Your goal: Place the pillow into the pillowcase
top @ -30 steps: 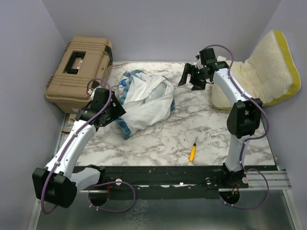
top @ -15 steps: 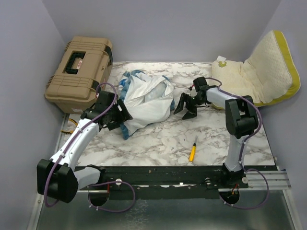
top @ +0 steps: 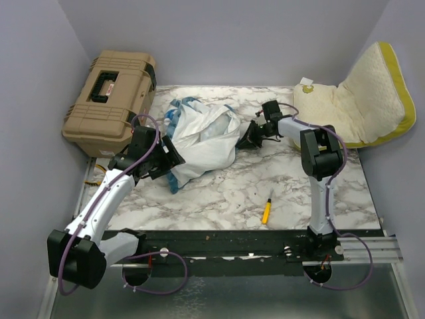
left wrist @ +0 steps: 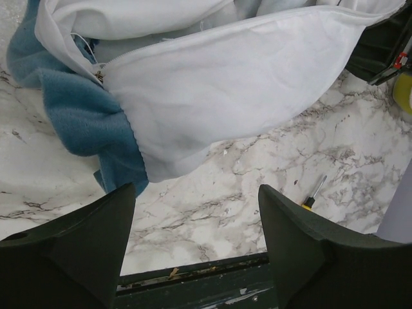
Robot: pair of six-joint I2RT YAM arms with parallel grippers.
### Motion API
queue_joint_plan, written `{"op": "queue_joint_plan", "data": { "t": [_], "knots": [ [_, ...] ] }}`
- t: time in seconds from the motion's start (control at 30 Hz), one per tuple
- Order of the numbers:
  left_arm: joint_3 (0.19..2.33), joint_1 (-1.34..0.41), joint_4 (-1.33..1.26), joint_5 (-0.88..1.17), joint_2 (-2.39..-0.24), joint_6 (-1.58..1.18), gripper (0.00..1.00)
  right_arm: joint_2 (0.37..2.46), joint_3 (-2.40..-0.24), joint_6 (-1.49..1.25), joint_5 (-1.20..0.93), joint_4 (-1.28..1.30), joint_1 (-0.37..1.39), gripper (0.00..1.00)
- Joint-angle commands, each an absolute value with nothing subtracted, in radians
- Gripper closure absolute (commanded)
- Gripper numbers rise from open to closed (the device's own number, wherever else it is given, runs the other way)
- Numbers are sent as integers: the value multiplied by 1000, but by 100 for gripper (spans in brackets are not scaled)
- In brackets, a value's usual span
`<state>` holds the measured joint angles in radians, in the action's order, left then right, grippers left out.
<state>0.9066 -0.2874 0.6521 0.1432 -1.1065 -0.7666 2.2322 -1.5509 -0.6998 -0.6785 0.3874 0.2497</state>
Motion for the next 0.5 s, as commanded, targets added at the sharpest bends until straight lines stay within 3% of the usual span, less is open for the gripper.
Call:
{"op": "queue_joint_plan", "data": {
  "t": [0.0,0.2,0.4,0.47],
  "knots": [
    [910,-282,639,153,-1088,-759,22,2183,-1547,-654,-696,423,250,99],
    [919,-281,638,137,-1123,-744,24,1875,-1392,-522,-626,632,250,100],
    [954,-281,641,148,-1182,-706,25,1543,-1175,-454,-389,865,230,100],
    [959,-281,645,161,-1202,-700,24,1448,-1135,-448,-310,904,230,96]
  ]
}}
